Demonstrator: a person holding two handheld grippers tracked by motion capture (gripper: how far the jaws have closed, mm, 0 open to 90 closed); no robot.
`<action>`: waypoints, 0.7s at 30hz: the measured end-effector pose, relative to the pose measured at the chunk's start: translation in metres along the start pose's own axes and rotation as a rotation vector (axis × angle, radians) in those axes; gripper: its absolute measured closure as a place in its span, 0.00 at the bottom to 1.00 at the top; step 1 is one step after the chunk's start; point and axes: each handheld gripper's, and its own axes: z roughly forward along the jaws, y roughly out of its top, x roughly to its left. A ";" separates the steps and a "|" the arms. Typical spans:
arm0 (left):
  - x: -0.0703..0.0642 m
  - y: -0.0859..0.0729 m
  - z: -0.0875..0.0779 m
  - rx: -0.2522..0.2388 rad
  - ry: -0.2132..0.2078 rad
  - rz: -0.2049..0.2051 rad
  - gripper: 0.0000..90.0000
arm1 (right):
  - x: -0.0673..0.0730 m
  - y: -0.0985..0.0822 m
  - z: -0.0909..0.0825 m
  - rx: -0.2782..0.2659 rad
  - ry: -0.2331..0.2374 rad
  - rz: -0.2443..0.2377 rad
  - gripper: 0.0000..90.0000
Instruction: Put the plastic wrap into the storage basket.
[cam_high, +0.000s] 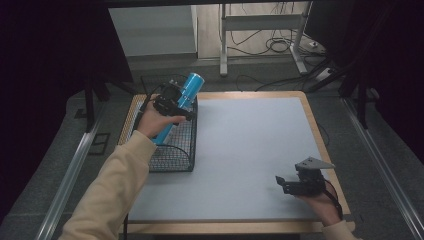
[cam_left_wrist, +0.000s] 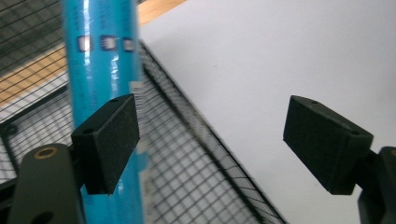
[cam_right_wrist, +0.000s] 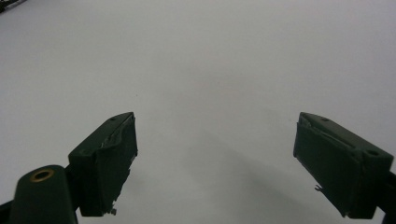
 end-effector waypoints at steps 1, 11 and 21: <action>-0.004 -0.001 -0.002 -0.007 -0.007 -0.001 0.20 | 0.001 0.000 0.001 0.001 0.002 -0.008 0.15; -0.060 -0.024 -0.017 -0.060 -0.095 0.083 0.21 | 0.006 0.001 -0.006 -0.010 -0.015 -0.020 0.15; -0.108 -0.071 -0.014 -0.050 -0.197 0.154 0.21 | 0.010 -0.007 -0.018 -0.021 -0.054 -0.025 0.15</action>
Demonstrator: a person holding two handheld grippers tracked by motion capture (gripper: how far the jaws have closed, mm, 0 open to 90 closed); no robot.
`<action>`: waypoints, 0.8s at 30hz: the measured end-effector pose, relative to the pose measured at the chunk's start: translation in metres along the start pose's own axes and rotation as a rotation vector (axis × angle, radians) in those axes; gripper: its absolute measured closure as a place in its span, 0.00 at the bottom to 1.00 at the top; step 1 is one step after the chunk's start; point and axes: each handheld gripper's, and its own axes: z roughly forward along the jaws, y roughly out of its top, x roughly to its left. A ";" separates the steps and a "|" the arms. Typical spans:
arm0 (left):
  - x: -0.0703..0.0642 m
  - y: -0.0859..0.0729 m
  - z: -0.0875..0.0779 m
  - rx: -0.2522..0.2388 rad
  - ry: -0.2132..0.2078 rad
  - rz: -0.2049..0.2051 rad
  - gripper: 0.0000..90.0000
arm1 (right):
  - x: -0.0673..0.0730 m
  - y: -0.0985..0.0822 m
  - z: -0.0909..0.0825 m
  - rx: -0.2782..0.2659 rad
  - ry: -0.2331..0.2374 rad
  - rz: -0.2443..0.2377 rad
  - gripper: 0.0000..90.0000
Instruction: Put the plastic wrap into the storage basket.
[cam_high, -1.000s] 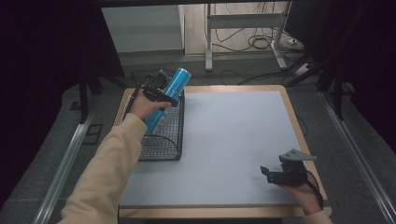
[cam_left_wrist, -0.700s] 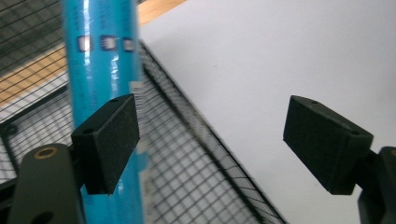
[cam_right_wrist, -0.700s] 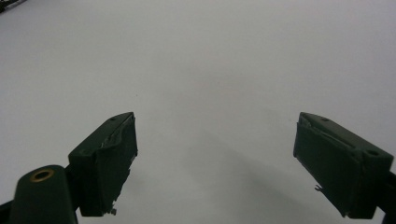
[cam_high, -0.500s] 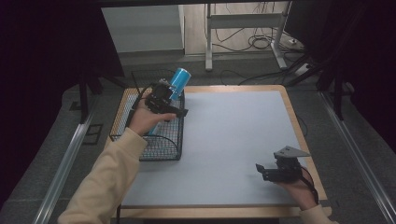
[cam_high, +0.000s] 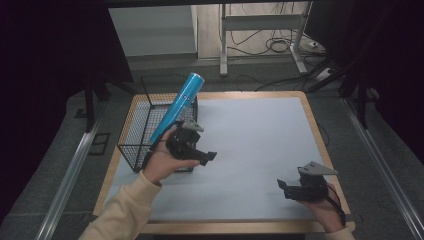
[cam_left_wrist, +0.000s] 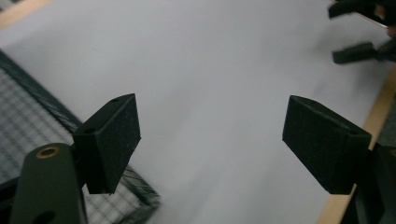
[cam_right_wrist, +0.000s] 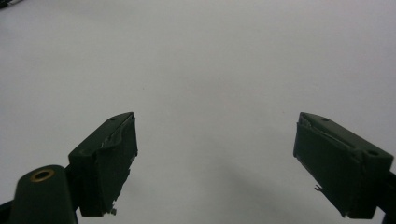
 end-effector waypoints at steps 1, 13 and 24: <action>-0.004 -0.006 0.003 -0.004 -0.007 0.002 0.21 | 0.000 -0.001 -0.001 -0.002 -0.005 0.004 0.15; -0.021 -0.071 0.035 0.031 0.029 0.018 0.23 | 0.000 -0.006 0.001 0.018 -0.020 0.003 0.15; -0.012 -0.100 0.047 0.063 0.053 -0.022 0.23 | 0.000 -0.005 0.006 0.008 -0.011 -0.022 0.15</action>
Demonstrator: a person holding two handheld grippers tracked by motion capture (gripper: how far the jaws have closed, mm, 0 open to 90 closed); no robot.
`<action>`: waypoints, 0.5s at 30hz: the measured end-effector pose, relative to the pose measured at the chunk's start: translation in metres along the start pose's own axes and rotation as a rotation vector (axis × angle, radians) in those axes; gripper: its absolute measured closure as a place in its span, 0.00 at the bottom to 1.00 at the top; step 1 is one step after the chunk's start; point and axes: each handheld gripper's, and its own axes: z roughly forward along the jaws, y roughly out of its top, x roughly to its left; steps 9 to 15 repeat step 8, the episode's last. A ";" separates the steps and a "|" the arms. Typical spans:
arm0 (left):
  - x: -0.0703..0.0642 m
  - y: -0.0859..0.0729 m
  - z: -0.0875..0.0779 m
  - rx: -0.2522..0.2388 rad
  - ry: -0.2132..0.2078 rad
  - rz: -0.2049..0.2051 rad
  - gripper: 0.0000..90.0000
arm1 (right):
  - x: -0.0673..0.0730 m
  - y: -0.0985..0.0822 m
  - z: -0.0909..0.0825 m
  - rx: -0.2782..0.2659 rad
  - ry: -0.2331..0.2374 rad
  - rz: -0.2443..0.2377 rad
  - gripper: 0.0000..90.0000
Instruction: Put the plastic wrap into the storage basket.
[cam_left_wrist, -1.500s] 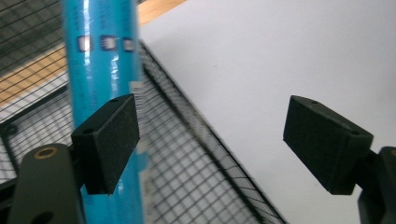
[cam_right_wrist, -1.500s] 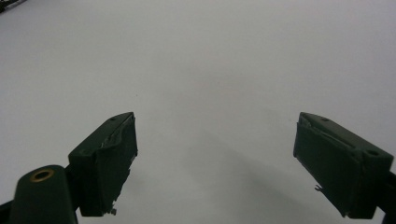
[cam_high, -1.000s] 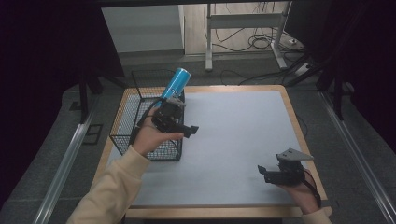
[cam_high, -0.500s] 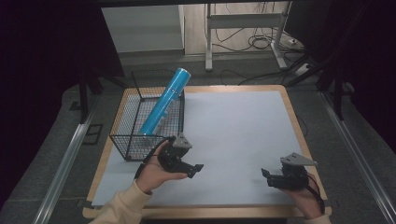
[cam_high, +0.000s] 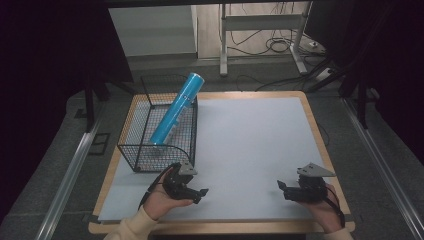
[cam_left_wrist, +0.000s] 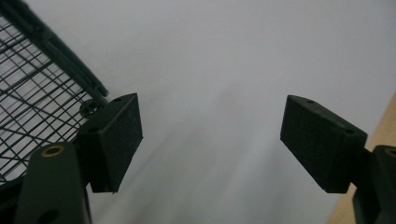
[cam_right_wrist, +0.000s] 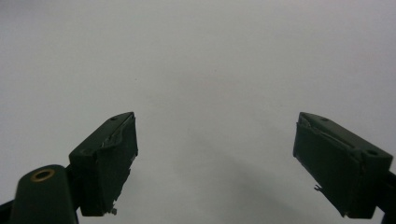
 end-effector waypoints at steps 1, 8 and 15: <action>0.000 0.000 0.001 0.003 -0.004 0.003 0.23 | 0.000 0.000 0.000 0.000 0.000 -0.002 0.15; 0.001 -0.002 0.004 0.010 0.001 -0.001 0.23 | 0.000 0.001 -0.001 -0.015 0.000 -0.006 0.15; 0.001 -0.002 0.004 0.010 0.001 -0.001 0.23 | 0.000 0.001 -0.001 -0.015 0.000 -0.006 0.15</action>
